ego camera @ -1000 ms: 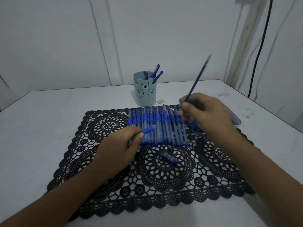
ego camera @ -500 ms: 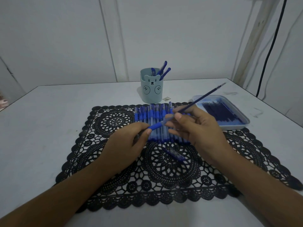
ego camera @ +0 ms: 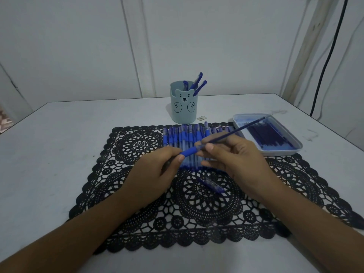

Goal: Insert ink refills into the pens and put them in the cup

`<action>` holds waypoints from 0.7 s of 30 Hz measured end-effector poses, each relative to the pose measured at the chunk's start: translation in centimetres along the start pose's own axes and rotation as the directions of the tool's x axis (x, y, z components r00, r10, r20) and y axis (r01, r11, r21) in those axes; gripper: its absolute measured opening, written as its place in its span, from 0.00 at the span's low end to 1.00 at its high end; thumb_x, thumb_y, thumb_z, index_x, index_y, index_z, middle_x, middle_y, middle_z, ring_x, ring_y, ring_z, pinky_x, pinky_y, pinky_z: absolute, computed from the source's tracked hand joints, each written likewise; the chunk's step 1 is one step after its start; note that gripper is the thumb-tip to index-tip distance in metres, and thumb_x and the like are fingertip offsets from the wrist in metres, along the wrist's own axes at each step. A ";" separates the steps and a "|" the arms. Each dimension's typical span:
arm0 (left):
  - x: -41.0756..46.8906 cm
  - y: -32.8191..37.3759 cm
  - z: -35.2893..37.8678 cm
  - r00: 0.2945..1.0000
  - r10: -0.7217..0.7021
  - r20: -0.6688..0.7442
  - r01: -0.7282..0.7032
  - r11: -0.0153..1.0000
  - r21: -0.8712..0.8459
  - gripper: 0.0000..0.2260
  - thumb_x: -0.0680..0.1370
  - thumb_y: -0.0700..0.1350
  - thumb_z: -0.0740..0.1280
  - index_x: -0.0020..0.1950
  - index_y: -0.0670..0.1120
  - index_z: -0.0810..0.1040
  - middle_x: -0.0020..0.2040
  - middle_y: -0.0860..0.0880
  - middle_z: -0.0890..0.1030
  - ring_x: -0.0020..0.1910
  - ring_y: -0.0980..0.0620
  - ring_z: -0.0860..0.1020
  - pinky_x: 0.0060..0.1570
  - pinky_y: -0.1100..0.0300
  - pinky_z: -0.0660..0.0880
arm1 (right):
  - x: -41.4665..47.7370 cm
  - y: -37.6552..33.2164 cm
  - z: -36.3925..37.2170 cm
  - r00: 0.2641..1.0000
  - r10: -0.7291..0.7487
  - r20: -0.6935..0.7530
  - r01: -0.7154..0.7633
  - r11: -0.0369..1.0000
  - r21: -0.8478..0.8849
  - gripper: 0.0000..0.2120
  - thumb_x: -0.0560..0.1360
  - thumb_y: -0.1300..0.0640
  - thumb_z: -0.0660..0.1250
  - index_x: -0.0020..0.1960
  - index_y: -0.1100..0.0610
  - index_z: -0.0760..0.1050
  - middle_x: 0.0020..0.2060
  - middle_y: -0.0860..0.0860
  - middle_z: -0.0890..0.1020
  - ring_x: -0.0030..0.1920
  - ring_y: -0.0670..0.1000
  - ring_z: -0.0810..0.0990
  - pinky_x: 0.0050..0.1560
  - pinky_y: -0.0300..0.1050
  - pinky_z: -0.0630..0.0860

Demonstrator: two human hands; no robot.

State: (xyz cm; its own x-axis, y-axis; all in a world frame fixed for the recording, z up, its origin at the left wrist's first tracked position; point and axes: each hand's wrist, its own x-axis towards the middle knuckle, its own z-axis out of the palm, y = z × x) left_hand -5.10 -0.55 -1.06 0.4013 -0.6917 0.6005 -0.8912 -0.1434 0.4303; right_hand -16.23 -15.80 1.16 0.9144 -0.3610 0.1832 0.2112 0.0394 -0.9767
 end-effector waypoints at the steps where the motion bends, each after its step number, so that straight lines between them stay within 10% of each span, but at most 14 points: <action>1: 0.0 0.0 0.0 1.000 -0.002 0.007 0.002 1.000 0.001 0.14 0.78 0.51 0.56 0.48 0.45 0.78 0.33 0.53 0.76 0.33 0.57 0.72 0.30 0.73 0.66 | -0.1 0.0 0.0 1.000 -0.019 -0.004 0.019 0.996 -0.091 0.07 0.72 0.58 0.64 0.48 0.57 0.79 0.44 0.51 0.84 0.47 0.49 0.83 0.45 0.41 0.80; 5: 0.0 0.0 0.1 1.000 -0.006 0.014 0.006 1.000 0.008 0.14 0.78 0.51 0.55 0.48 0.46 0.77 0.33 0.54 0.75 0.33 0.56 0.72 0.30 0.72 0.66 | -0.2 -0.2 -0.1 0.998 -0.023 -0.061 0.015 0.991 -0.134 0.18 0.69 0.41 0.58 0.46 0.49 0.81 0.43 0.46 0.83 0.43 0.44 0.78 0.42 0.39 0.76; 11: 0.1 -0.2 0.1 0.999 -0.021 0.029 0.020 1.000 0.021 0.15 0.77 0.53 0.54 0.49 0.47 0.77 0.33 0.58 0.73 0.34 0.56 0.73 0.31 0.71 0.67 | 0.1 -0.3 0.0 0.984 -0.091 -0.151 0.078 0.993 -0.087 0.05 0.75 0.60 0.61 0.47 0.55 0.76 0.32 0.47 0.81 0.37 0.43 0.80 0.38 0.37 0.78; 15: 0.0 -0.2 0.1 0.999 -0.019 0.048 0.017 0.999 0.045 0.17 0.77 0.54 0.53 0.50 0.47 0.78 0.33 0.58 0.74 0.35 0.56 0.73 0.33 0.68 0.69 | -0.2 -0.7 0.0 0.999 -0.042 0.010 0.041 0.860 -0.508 0.05 0.74 0.52 0.64 0.44 0.43 0.78 0.34 0.45 0.78 0.33 0.39 0.72 0.35 0.27 0.70; 21: 0.1 -0.2 0.0 0.999 -0.020 0.038 0.019 0.999 0.029 0.15 0.77 0.53 0.54 0.48 0.47 0.78 0.33 0.57 0.74 0.34 0.57 0.72 0.32 0.71 0.68 | -0.1 -1.7 -1.3 0.998 0.036 0.043 -0.006 0.831 -0.556 0.04 0.74 0.49 0.64 0.44 0.44 0.77 0.34 0.40 0.80 0.34 0.33 0.75 0.35 0.24 0.69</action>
State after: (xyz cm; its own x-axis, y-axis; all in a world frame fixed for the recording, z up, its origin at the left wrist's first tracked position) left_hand -4.88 -0.59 -1.16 0.4104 -0.7154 0.5654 -0.8892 -0.1766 0.4220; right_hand -17.14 -17.02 2.69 0.9356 -0.3186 0.1522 -0.0221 -0.4832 -0.8752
